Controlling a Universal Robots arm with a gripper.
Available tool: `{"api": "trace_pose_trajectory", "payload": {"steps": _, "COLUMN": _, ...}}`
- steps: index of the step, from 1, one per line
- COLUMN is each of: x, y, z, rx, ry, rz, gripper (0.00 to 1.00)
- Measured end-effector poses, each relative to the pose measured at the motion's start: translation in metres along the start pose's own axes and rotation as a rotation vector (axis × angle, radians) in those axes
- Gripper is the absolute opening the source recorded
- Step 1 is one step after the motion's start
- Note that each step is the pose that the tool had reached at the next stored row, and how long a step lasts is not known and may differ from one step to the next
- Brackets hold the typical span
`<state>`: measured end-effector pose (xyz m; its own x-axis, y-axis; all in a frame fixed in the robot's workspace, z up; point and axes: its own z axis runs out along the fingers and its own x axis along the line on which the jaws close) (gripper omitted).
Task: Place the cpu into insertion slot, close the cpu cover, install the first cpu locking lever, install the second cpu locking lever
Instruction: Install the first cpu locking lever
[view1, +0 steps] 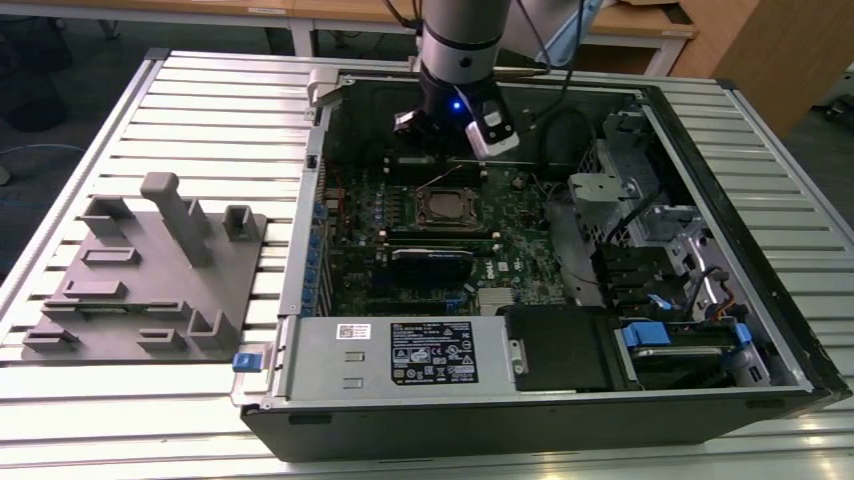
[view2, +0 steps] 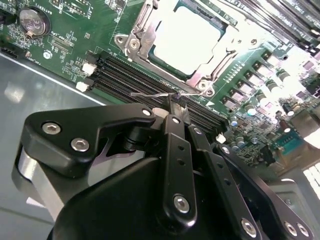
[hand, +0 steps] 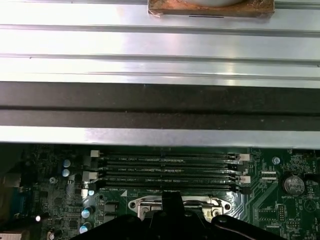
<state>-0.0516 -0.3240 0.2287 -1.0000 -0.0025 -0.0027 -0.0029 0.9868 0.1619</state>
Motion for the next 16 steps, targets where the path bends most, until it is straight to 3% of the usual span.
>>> {"api": "trace_pose_trajectory", "payload": {"steps": 5, "x": -0.0027, "y": 0.0005, "z": 0.0051, "rx": 0.0002, "ry": 0.0001, "rz": 0.000, "gripper": 0.10}}
{"api": "trace_pose_trajectory", "payload": {"steps": 10, "x": -0.0116, "y": 0.0019, "z": 0.0079, "rx": 0.0000, "ry": 0.0000, "rz": 0.000, "gripper": 0.10}}
{"api": "trace_pose_trajectory", "payload": {"steps": 16, "x": -0.0120, "y": 0.0020, "z": 0.0081, "rx": 0.0003, "ry": -0.0002, "rz": 0.000, "gripper": 0.10}}
